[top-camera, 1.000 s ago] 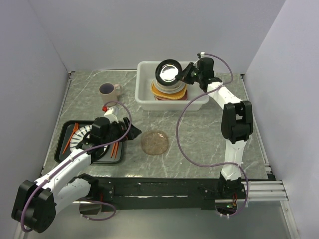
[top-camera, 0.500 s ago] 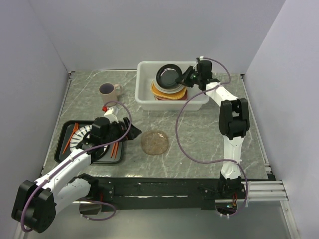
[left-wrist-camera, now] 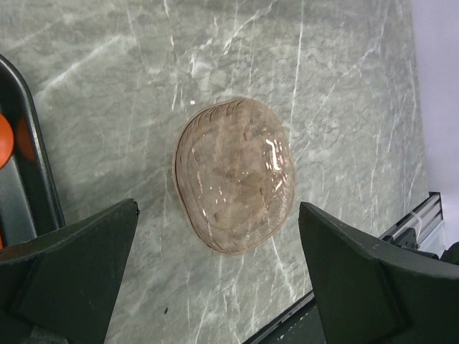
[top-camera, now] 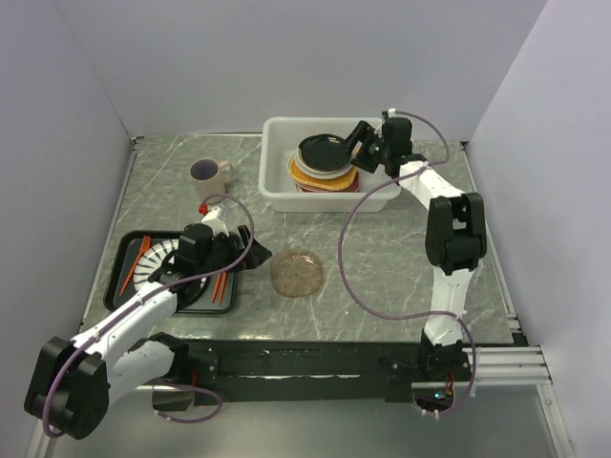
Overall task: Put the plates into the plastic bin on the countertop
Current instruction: Place the plate in the plastic bin.
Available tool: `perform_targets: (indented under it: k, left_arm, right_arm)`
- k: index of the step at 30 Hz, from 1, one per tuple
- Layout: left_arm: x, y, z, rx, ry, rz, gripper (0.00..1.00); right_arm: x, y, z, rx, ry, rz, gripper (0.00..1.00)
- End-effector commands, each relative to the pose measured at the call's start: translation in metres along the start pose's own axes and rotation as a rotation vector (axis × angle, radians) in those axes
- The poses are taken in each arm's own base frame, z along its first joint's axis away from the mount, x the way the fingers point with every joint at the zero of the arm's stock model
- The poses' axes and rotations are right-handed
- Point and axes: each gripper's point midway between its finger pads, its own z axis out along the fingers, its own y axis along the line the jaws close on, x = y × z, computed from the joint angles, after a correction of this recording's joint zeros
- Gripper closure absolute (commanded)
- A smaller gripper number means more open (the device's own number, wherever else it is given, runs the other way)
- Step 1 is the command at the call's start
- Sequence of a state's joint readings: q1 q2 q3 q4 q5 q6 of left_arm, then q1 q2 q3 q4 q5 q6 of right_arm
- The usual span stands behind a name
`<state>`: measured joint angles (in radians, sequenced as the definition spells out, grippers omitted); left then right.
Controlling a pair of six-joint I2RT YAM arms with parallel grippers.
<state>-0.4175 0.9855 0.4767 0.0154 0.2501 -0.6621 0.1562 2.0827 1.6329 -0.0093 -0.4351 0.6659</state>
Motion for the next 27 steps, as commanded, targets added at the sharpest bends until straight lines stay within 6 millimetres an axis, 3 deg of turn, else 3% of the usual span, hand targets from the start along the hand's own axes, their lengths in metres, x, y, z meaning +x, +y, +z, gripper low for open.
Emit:
perform_targets:
  k: [1,2,6,15,21,25,27]
  left_arm:
    - [0.0,-0.003,0.006,0.032,0.003,0.005,0.01]
    - [0.002,-0.003,0.007,0.036,0.014,0.002,0.01]
    - [0.007,-0.002,0.013,0.041,0.035,-0.007,0.01]
    - [0.016,0.001,0.023,0.053,0.072,-0.028,0.01]
    - [0.03,0.002,0.036,0.083,0.118,-0.057,0.01]
    - [0.038,-0.001,0.045,0.109,0.135,-0.066,0.03]
    - [0.042,0.004,0.049,0.09,0.148,-0.081,0.05]
  right_arm:
    - [-0.048,0.047,-0.053,-0.045,-0.188,-0.103,0.09]
    - [-0.043,0.044,-0.057,-0.037,-0.189,-0.1,0.08]
    - [-0.055,0.066,-0.088,-0.075,-0.276,-0.128,0.05]
    - [-0.056,0.086,-0.114,-0.122,-0.302,-0.151,0.05]
    - [-0.046,0.092,-0.13,-0.141,-0.292,-0.158,0.05]
    - [-0.025,0.086,-0.141,-0.148,-0.267,-0.144,0.05]
    - [-0.02,0.093,-0.152,-0.179,-0.276,-0.151,0.05]
